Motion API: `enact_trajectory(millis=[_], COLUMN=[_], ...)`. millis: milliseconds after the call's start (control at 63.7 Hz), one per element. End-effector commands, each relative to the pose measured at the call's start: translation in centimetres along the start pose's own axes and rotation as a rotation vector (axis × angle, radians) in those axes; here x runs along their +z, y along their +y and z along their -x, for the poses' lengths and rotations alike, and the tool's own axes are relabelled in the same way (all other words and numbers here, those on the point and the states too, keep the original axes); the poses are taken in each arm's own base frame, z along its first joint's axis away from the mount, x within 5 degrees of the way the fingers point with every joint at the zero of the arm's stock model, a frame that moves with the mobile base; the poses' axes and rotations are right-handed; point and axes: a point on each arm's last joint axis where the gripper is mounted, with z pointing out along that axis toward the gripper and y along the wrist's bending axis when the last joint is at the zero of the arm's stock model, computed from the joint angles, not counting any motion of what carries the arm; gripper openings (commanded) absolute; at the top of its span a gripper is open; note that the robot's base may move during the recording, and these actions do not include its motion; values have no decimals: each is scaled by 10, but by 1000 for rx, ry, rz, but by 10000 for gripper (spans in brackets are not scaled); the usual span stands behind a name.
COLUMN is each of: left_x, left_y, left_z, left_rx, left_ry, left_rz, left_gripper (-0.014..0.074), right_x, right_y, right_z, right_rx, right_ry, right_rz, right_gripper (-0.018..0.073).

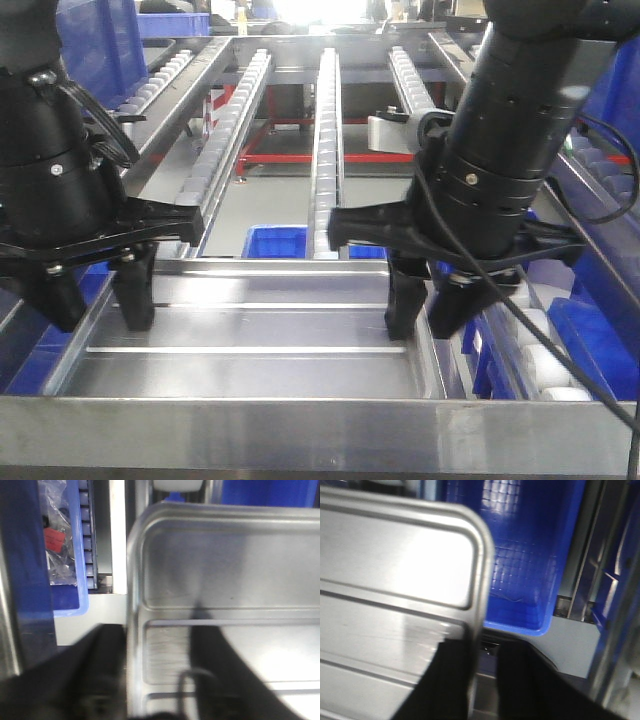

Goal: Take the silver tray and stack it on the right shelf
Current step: 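Lift the silver tray off the shelf with both grippers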

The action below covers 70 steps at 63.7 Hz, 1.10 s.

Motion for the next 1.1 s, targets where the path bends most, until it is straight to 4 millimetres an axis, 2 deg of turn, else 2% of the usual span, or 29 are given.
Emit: enact_trajectory(millis=[0, 94, 236, 298, 471, 644, 801, 927, 1084], left_x=[-13, -13, -15, -23, -59, -102, -133, -151, -168], left_y=[-2, -2, -3, -4, -10, -18, -31, -42, -57], left_z=[6, 6, 9, 12, 26, 33, 35, 37, 36], left_rx=[-1, -1, -3, -5, 6, 35, 57, 57, 90], left_ry=[-50, -46, -51, -63, -115, -157, -180, -198, -239], left_rz=[-17, -15, -18, -22, -29, -27, -45, -67, -101], left_gripper=[38, -106, -93, -93, -93, -93, -93, -93, -93], right_x=[-19, -19, -22, -27, -55, -98, -133, -148, -159], right_y=[6, 6, 7, 8, 13, 18, 15, 10, 6], right_z=[12, 12, 13, 15, 26, 36, 34, 30, 27], right_rx=[-5, -5, -6, -11, -57, -92, -115, -91, -103], right_ry=[-85, -82, -83, -70, -78, -137, -169, -165, -179], right_rz=[38, 37, 38, 33, 8, 2, -36, -76, -99], right_gripper=[43, 57, 57, 57, 57, 57, 57, 57, 57])
